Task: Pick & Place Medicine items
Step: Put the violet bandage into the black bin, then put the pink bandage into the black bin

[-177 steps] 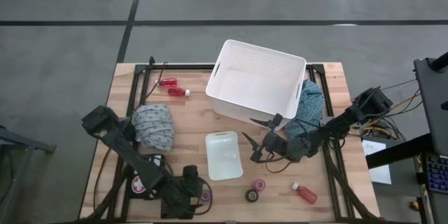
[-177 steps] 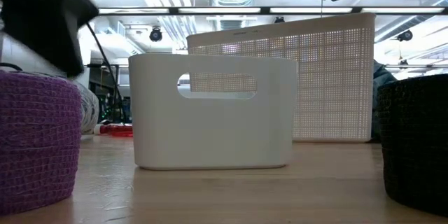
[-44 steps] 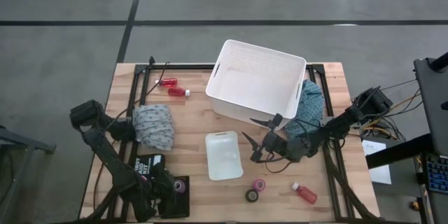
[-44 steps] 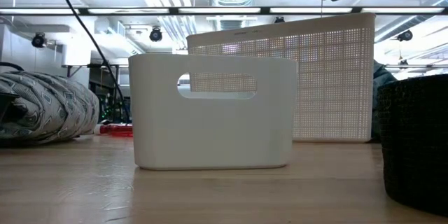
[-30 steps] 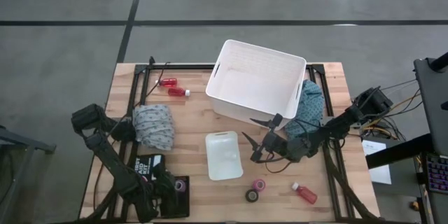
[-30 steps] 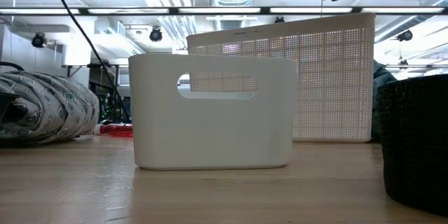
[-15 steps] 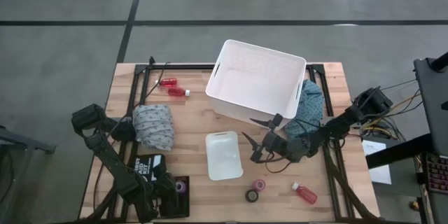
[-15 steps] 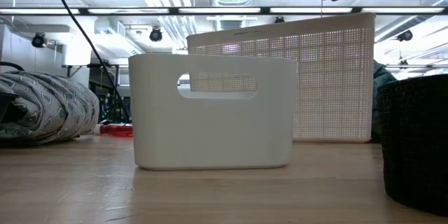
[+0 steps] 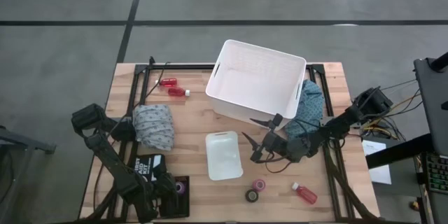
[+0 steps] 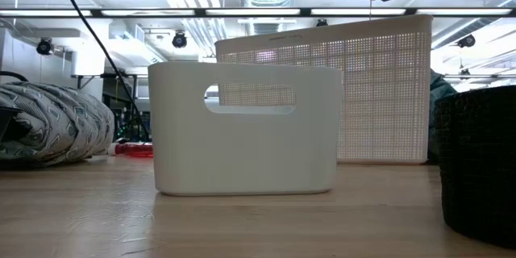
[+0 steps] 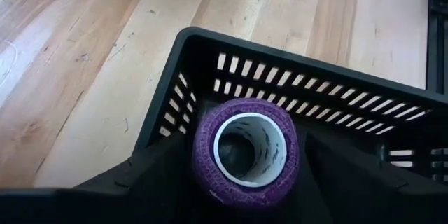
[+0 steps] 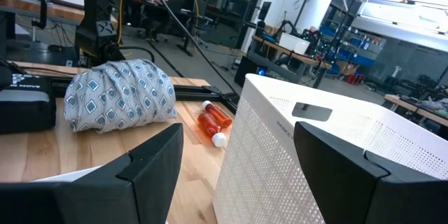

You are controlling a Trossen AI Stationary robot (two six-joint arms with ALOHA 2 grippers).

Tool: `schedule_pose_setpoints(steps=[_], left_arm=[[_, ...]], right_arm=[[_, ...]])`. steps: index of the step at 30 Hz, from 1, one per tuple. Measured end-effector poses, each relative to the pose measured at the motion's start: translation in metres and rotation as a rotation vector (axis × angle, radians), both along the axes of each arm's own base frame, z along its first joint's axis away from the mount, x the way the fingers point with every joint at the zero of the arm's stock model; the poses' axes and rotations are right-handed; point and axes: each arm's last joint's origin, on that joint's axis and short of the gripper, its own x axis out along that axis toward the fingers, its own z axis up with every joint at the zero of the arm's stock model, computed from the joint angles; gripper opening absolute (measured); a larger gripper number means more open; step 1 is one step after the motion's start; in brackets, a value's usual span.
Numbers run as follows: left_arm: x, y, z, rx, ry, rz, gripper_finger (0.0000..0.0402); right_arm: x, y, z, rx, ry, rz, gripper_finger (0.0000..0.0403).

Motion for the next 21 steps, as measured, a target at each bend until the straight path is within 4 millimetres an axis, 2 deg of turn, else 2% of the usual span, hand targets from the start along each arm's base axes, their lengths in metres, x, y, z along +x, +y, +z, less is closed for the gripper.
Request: schedule_pose_setpoints(steps=[12, 21], left_arm=[[0.001, 0.0, 0.036, 0.021, -0.023, -0.065, 0.0305], [0.017, -0.004, 0.065, 0.228, -0.217, -0.128, 0.03]], right_arm=[[0.0, 0.0, 0.0, 0.0, 0.0, 0.0, 0.027], [0.0, 0.0, 0.0, 0.0, 0.0, -0.001, 0.027]])
